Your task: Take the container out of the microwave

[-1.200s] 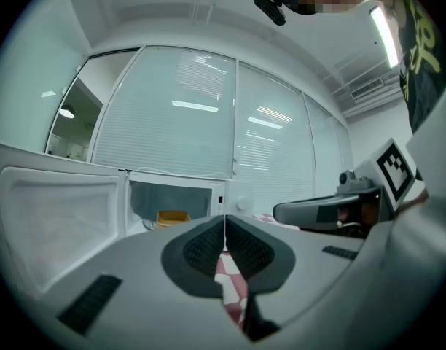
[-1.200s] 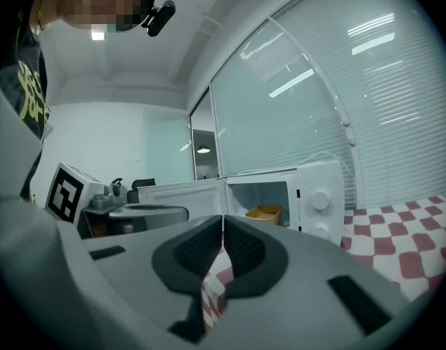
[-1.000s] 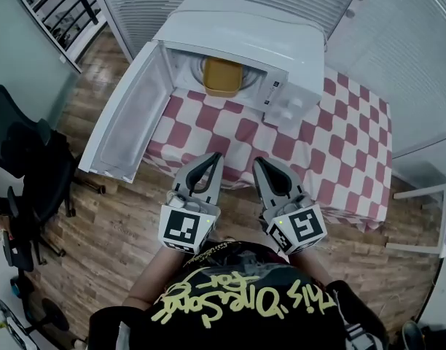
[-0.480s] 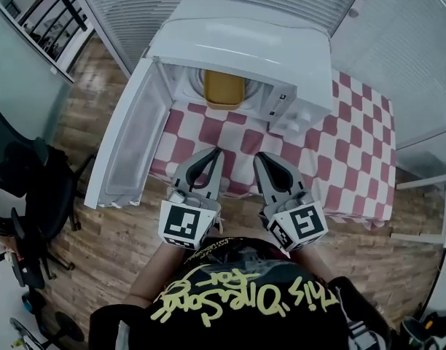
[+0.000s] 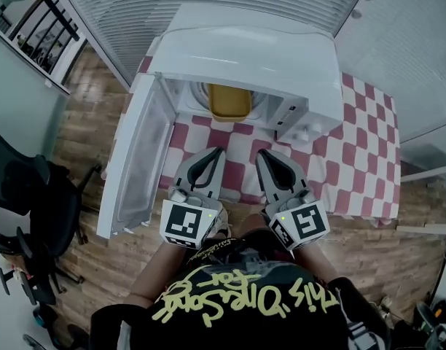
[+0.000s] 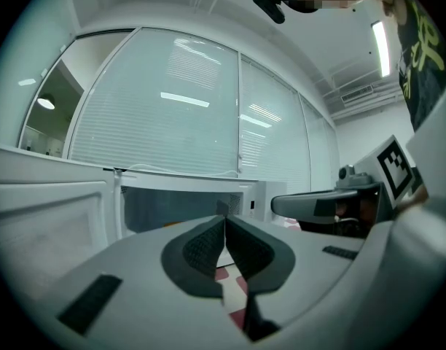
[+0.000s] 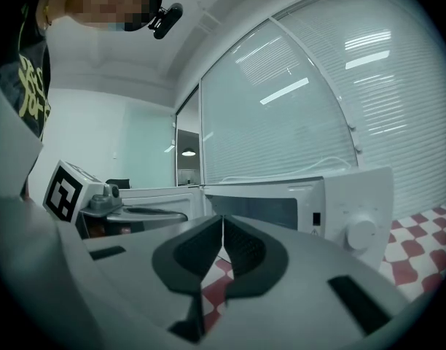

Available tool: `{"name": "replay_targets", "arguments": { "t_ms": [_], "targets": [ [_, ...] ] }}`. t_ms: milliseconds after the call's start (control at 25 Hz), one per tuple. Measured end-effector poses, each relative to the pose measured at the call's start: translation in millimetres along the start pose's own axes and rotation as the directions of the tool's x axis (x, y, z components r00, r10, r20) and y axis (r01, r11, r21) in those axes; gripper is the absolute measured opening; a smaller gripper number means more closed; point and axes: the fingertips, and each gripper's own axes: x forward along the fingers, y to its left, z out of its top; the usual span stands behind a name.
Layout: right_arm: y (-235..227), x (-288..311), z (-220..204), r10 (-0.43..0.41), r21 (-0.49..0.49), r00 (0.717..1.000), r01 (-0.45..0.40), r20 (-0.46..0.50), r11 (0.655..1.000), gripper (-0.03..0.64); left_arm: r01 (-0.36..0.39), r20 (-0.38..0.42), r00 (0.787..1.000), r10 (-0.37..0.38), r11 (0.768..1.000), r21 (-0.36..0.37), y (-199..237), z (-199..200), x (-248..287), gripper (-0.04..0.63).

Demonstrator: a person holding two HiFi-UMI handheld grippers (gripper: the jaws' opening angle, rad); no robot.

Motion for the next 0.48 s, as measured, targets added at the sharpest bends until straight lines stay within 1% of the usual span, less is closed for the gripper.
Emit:
{"name": "replay_targets", "arguments": {
  "t_ms": [120, 320, 480],
  "targets": [
    [-3.0, 7.9, 1.3, -0.009, -0.012, 1.000, 0.009, 0.003, 1.000, 0.011, -0.004, 0.003, 1.000, 0.004, 1.000, -0.008, 7.3, -0.8, 3.9, 0.009],
    [-5.2, 16.0, -2.9, -0.009, 0.005, 1.000, 0.009, -0.002, 1.000, 0.011, -0.009, -0.006, 1.000, 0.009, 1.000, -0.011, 14.2, -3.6, 8.0, 0.009],
    [-11.3, 20.9, -3.3, -0.010, -0.009, 1.000, 0.010, -0.007, 1.000, 0.011, -0.031, -0.008, 0.999, 0.031, 0.999, -0.028, 22.2, -4.9, 11.5, 0.009]
  ]
}}
